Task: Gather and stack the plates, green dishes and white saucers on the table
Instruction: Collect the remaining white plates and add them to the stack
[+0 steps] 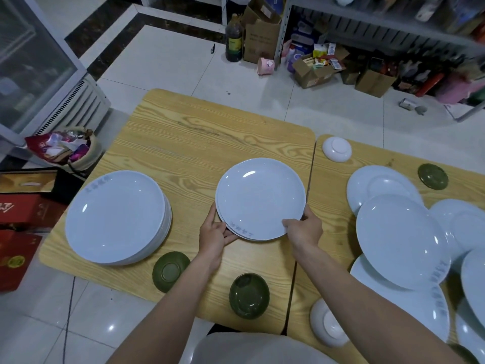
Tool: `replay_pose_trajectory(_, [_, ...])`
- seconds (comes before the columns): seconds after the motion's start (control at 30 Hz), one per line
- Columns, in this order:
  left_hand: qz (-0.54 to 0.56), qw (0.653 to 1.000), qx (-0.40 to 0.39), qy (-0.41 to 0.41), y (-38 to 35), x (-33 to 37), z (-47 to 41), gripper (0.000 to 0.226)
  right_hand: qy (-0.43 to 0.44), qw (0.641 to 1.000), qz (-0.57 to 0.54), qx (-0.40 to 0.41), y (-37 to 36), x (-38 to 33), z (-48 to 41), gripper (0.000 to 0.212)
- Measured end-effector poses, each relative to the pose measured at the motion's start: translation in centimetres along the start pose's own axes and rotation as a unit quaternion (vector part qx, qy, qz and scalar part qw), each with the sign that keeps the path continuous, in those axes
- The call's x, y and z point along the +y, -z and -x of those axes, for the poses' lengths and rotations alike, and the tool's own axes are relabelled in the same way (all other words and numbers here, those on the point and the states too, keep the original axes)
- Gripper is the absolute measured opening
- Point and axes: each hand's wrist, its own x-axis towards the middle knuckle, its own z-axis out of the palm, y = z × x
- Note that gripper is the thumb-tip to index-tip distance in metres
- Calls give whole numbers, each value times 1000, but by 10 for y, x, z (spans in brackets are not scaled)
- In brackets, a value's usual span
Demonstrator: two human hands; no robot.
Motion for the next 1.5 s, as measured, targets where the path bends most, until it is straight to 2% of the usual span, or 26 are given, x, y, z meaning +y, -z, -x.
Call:
replay_pose_trajectory(0.13, [5,1000,2,2,2,0,1,65,-26,999,20,-3,0,4,-7,50])
replay_pose_trajectory(0.53, [-3,1000,0,-1,-1,4,9,59,-35,999,32,-11,-6,11,-13,59])
replay_pose_trajectory(0.7, [-2,1000,9,7,-3,8,13,59,-39,997,22,-65,2,7,-11,59])
replay_pose_trajectory(0.8, [-24,999,30,-2,-5,12,22,56,-34,993,20,-110,14,4,-9,44])
replay_pose_trajectory(0.83, [-68,996,59,-23,-5,15,24,50,-28,991,31,-124,18,1,-8,41])
replay_pose_trajectory(0.87, [-153,981,98,-62,-7,20,27,41,-19,989,50,-137,23,-2,-7,39])
replay_pose_trajectory(0.93, [-356,907,151,-165,-8,27,34,33,17,981,119,-154,36,-8,-4,43])
replay_pose_trajectory(1.0, [-457,841,109,-268,-16,35,46,34,69,961,206,-171,56,-14,-2,60])
replay_pose_trajectory(1.07, [-543,766,41,-342,-32,42,56,38,144,923,300,-194,82,-21,0,71])
replay_pose_trajectory(1.17, [-646,654,-31,-393,-66,38,80,51,257,836,457,-160,131,-24,3,75])
replay_pose_trajectory(1.27, [-708,559,-55,-429,-106,16,107,59,299,791,524,-102,185,-21,5,78])
replay_pose_trajectory(1.37, [-737,506,-55,-444,-148,-7,128,64,315,770,552,-57,233,-22,1,79])
replay_pose_trajectory(1.43, [-738,497,-59,-451,-172,-21,142,65,310,773,552,-46,262,-22,0,79])
replay_pose_trajectory(1.5, [-723,509,-60,-463,-191,-36,156,64,312,772,552,-38,288,-19,-1,79])
